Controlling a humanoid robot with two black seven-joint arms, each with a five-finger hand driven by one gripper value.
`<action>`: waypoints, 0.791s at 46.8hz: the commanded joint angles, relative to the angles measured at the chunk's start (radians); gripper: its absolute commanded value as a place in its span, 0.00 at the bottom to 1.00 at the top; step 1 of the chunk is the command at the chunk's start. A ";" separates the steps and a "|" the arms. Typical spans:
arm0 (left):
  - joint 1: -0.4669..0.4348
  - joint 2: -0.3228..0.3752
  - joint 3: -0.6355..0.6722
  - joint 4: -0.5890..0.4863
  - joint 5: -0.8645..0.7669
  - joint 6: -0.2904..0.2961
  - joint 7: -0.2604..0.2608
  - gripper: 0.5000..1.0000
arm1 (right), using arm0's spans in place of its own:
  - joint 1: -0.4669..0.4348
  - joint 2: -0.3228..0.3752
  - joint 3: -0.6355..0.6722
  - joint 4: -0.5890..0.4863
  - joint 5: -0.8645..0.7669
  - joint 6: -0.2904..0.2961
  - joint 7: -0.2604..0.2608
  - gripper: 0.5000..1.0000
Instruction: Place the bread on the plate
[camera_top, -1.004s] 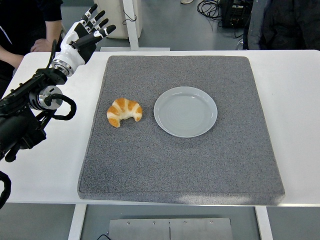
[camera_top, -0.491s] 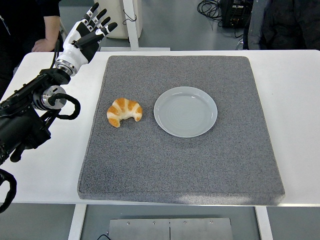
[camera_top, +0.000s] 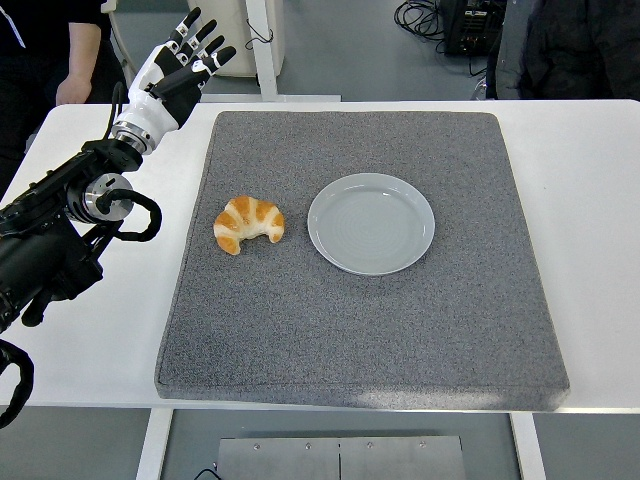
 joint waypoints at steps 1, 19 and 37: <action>-0.001 0.000 -0.005 -0.001 0.000 0.001 -0.002 0.98 | 0.000 0.000 0.000 -0.001 0.000 0.000 0.000 1.00; 0.013 -0.002 -0.007 -0.001 -0.002 0.001 0.000 0.98 | 0.000 0.000 0.000 0.001 0.000 0.000 0.000 1.00; 0.013 -0.005 0.012 -0.002 0.016 0.001 -0.003 0.98 | 0.000 0.000 0.000 0.001 0.000 0.000 0.000 1.00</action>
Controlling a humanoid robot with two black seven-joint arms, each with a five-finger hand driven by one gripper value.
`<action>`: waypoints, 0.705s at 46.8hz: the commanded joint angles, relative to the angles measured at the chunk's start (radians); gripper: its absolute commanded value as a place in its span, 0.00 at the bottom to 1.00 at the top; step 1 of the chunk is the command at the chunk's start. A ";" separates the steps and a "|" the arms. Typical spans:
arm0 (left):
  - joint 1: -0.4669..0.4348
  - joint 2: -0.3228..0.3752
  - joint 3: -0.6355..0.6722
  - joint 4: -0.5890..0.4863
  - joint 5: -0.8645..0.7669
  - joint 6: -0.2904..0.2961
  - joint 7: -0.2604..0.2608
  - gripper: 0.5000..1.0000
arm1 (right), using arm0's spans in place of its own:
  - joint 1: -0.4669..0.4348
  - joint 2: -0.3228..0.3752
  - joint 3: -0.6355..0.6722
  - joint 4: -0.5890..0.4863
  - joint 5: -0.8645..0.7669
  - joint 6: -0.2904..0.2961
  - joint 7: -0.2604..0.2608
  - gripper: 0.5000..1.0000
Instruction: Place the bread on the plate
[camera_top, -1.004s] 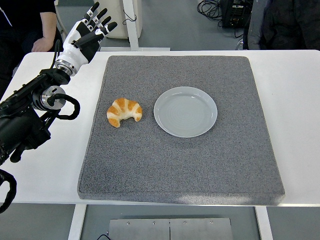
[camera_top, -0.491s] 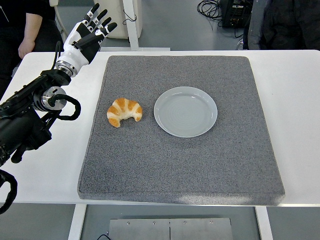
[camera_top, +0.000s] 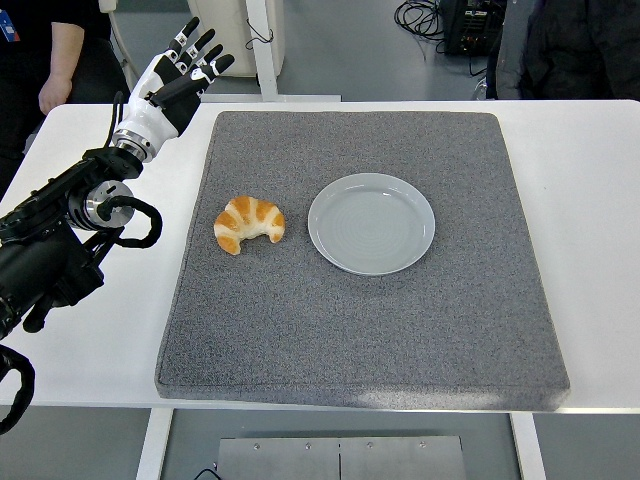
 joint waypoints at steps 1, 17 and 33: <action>-0.008 -0.003 0.011 -0.001 0.013 0.002 0.001 0.98 | 0.000 0.000 0.000 0.001 -0.002 0.000 0.000 1.00; -0.143 0.054 0.278 -0.015 0.089 0.128 0.003 0.98 | 0.000 0.000 0.000 -0.001 0.000 0.000 0.000 1.00; -0.407 0.167 0.784 -0.120 0.097 0.154 0.011 0.98 | 0.000 0.000 0.000 0.001 0.000 0.000 0.000 1.00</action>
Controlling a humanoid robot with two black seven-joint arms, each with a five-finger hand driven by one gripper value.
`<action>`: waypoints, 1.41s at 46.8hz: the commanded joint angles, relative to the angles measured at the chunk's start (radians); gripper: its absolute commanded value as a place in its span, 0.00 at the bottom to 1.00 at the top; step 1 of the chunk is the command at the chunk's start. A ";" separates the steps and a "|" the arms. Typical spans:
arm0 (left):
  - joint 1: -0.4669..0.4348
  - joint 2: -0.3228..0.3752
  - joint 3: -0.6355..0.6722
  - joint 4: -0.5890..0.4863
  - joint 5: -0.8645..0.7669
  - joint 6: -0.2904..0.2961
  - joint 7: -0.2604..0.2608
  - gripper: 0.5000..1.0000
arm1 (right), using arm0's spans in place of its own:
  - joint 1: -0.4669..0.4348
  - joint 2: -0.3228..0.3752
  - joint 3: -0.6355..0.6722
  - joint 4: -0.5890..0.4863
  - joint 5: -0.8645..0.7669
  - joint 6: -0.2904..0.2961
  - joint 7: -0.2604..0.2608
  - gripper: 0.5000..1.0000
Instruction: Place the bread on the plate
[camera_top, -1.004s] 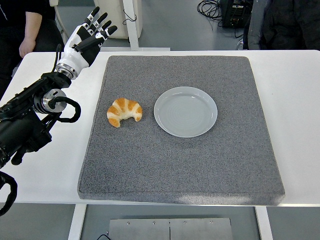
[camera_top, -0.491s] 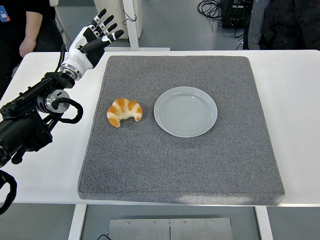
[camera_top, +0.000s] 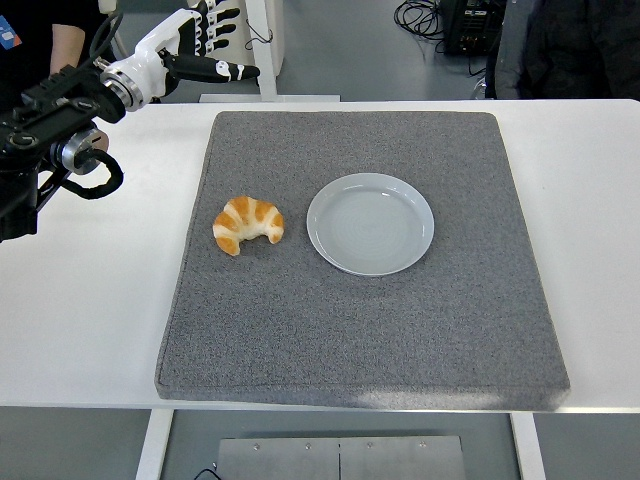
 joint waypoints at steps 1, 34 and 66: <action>-0.065 0.025 0.118 -0.041 0.000 0.000 0.004 0.98 | 0.000 0.000 0.000 -0.001 0.000 0.000 0.000 1.00; -0.376 0.245 0.573 -0.567 0.260 0.157 0.001 0.98 | 0.000 0.000 0.000 0.001 0.000 0.000 0.000 1.00; -0.081 0.265 0.427 -0.624 0.312 0.309 -0.016 0.98 | 0.000 0.000 0.000 -0.001 0.000 0.000 0.000 1.00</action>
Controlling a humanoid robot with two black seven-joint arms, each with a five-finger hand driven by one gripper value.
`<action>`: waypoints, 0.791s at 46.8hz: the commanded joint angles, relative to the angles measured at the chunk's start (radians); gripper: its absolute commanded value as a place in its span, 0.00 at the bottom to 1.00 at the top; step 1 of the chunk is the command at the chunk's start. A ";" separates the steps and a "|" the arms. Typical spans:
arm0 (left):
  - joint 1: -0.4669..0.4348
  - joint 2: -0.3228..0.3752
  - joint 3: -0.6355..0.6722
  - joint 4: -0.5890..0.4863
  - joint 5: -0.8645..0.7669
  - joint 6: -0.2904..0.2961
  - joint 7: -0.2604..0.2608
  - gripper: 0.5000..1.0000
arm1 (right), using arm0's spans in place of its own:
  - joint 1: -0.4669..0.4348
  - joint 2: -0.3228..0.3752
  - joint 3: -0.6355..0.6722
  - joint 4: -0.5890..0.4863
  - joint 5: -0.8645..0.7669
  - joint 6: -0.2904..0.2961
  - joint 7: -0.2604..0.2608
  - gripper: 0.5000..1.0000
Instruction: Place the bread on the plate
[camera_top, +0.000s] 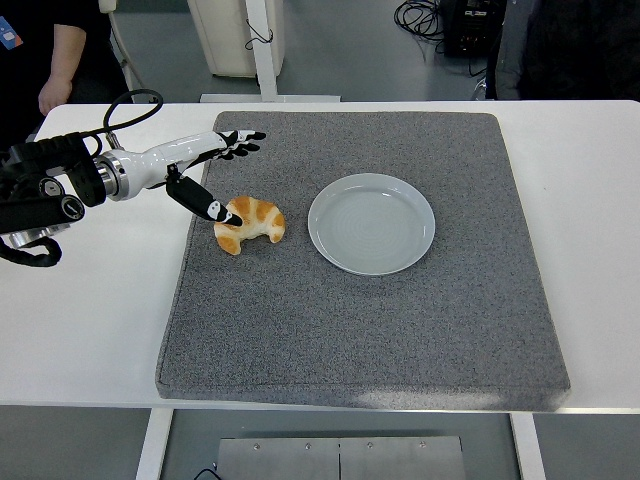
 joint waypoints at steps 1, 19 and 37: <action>0.045 -0.005 -0.032 0.008 0.024 0.018 -0.001 0.97 | 0.000 0.000 0.000 0.000 0.000 0.000 0.000 1.00; 0.171 -0.062 -0.110 0.126 0.061 0.038 -0.004 0.97 | 0.000 0.000 0.000 0.001 0.000 0.000 0.000 1.00; 0.219 -0.152 -0.115 0.255 0.052 0.051 -0.040 0.96 | 0.000 0.000 0.000 0.000 -0.001 0.000 0.000 1.00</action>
